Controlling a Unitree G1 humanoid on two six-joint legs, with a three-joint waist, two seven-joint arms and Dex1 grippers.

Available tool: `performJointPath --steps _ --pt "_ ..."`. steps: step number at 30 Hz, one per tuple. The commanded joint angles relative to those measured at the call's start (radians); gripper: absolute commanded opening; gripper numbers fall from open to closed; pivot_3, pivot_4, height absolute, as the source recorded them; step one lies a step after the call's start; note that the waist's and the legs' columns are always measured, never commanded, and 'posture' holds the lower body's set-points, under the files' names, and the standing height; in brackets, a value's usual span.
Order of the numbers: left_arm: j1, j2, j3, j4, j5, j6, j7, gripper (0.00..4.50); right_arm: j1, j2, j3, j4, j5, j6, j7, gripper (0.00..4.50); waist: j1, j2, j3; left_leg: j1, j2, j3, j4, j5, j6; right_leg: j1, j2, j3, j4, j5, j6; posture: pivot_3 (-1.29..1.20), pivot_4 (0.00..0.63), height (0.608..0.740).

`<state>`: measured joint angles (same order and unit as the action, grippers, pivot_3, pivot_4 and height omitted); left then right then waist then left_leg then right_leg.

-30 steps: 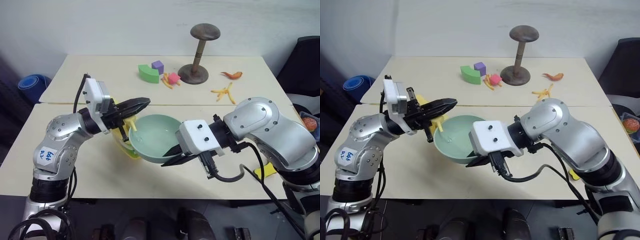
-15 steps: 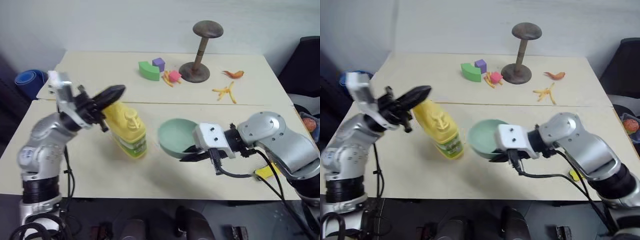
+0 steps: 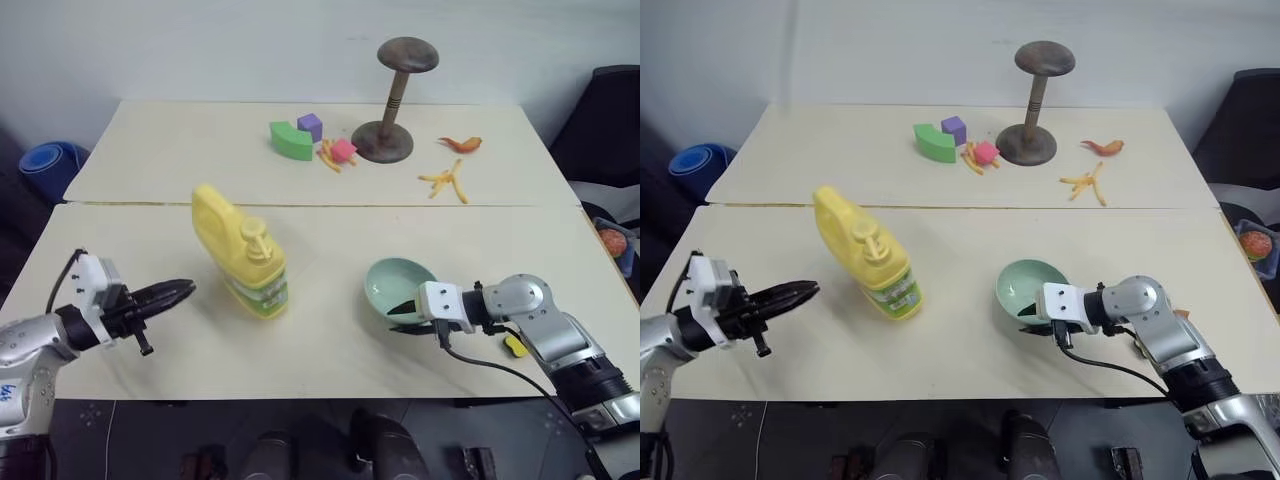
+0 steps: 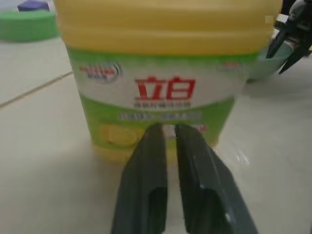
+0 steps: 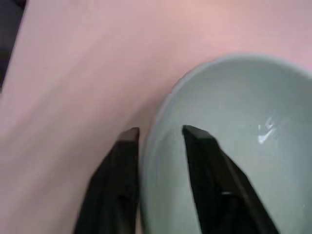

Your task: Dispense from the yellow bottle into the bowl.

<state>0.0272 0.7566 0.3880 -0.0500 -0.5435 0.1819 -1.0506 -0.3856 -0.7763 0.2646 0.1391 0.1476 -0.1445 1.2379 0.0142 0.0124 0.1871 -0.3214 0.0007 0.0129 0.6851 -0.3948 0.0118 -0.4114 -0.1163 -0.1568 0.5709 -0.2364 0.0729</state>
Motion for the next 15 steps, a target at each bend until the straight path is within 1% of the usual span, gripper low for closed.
performJointPath --steps 1,3,4,6,7,8,11,13,15 --pt "0.06 -0.002 0.02 -0.026 0.058 -0.09 0.005 1.54 0.11 -0.002 -0.14 -0.108 0.124 -0.098 -0.006 2.6 0.008 0.0 0.0 0.0 0.0 0.0 0.0 0.0 0.0 0.0 0.0 0.0 0.0 0.0 0.0 0.0 0.15 0.74" --pt "0.127 -0.015 0.018 0.006 0.102 -0.17 -0.011 2.13 0.234 -0.007 -0.227 -0.176 0.196 -0.109 -0.023 3.31 0.011 0.001 0.0 0.002 0.0 0.0 0.0 -0.001 0.0 0.002 -0.001 0.0 0.0 0.0 0.0 0.0 0.15 0.74" --pt "0.16 -0.02 0.015 0.024 0.126 -0.214 -0.018 2.47 0.299 0.002 -0.282 -0.196 0.214 -0.122 -0.056 3.69 0.013 0.001 0.0 0.002 0.001 0.0 0.0 -0.001 0.0 0.002 -0.001 0.0 -0.001 0.0 0.0 0.0 0.15 0.74" --pt "0.211 -0.029 0.008 0.049 0.154 -0.264 -0.023 3.12 0.403 0.022 -0.363 -0.219 0.27 -0.15 -0.068 4.36 0.012 0.001 0.0 0.002 0.002 0.0 -0.001 -0.003 0.0 0.002 -0.001 0.0 -0.002 0.0 0.0 0.0 0.15 0.74" --pt "0.229 -0.033 0.005 0.062 0.164 -0.29 -0.028 3.49 0.441 0.035 -0.396 -0.223 0.309 -0.17 -0.057 4.5 0.012 0.001 0.0 0.002 0.002 0.001 -0.001 -0.004 0.0 0.002 -0.001 0.0 -0.002 0.0 0.0 0.0 0.15 0.74" --pt "0.243 -0.039 0.004 0.079 0.168 -0.322 -0.038 3.75 0.489 0.013 -0.415 -0.241 0.371 -0.126 -0.005 4.5 0.012 0.001 0.0 0.002 0.002 0.001 -0.001 -0.004 0.001 0.002 -0.001 0.001 -0.003 0.0 0.0 0.0 0.15 0.74" --pt "0.285 -0.046 -0.007 0.114 0.207 -0.322 0.0 3.75 0.615 -0.031 -0.498 -0.199 0.42 -0.094 0.073 4.5 0.012 0.002 0.001 0.003 0.002 0.003 -0.001 -0.007 0.004 0.003 -0.002 0.003 -0.005 0.0 -0.001 0.0 0.15 0.74" --pt "0.288 -0.07 -0.004 0.102 0.198 -0.349 0.016 3.75 0.626 -0.029 -0.529 -0.144 0.401 -0.142 0.089 4.5 0.012 0.002 0.001 0.004 0.003 0.004 -0.001 -0.009 0.007 0.003 -0.002 0.004 -0.004 -0.001 -0.002 0.0 0.15 0.74" --pt "0.287 -0.068 -0.02 0.102 0.236 -0.369 0.039 3.75 0.605 -0.002 -0.55 -0.08 0.362 -0.229 0.079 4.5 0.011 0.002 0.001 0.004 0.004 0.005 -0.001 -0.009 0.007 0.003 -0.002 0.005 -0.004 0.0 -0.002 0.0 0.15 0.74"
